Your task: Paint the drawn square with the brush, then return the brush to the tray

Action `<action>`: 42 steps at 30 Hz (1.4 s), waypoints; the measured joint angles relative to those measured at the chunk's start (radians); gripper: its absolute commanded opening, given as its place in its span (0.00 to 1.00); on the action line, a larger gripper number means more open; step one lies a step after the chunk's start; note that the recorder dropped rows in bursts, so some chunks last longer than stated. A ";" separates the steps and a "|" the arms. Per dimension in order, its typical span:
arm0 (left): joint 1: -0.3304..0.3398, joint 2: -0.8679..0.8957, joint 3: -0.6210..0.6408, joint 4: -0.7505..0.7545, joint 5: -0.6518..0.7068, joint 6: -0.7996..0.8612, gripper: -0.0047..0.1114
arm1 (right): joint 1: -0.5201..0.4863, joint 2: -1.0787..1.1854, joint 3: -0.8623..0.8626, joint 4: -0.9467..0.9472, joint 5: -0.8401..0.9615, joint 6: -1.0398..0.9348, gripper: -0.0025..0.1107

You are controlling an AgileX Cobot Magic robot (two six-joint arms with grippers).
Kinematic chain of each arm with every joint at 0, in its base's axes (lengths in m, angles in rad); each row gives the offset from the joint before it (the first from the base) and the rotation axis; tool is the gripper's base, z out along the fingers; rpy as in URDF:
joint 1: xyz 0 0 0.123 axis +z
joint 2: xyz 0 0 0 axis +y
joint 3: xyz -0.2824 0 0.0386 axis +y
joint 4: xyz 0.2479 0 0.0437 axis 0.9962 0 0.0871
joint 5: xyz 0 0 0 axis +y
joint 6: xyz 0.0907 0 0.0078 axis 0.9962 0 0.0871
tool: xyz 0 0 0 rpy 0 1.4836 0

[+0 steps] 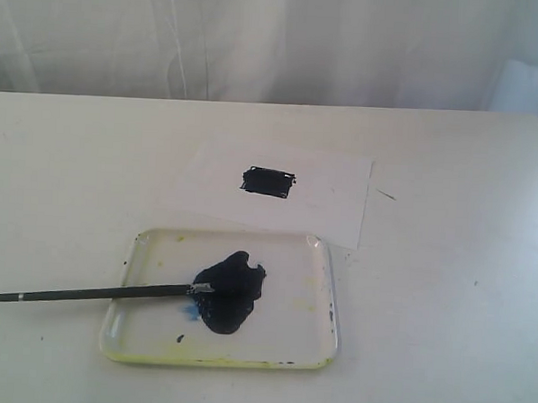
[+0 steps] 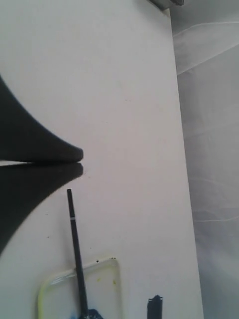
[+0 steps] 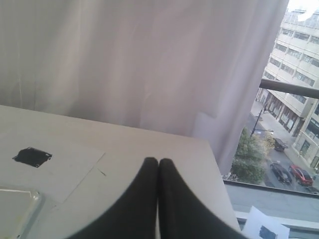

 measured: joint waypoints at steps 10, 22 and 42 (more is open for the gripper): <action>0.000 0.002 0.360 0.000 -0.510 -0.065 0.04 | 0.000 0.002 0.298 0.000 -0.425 0.007 0.02; 0.000 0.000 0.790 0.005 -0.971 -0.064 0.04 | 0.000 0.004 0.647 0.000 -0.777 0.009 0.02; 0.000 0.000 0.868 0.007 -0.945 -0.068 0.04 | 0.000 0.004 0.802 0.006 -0.712 0.037 0.02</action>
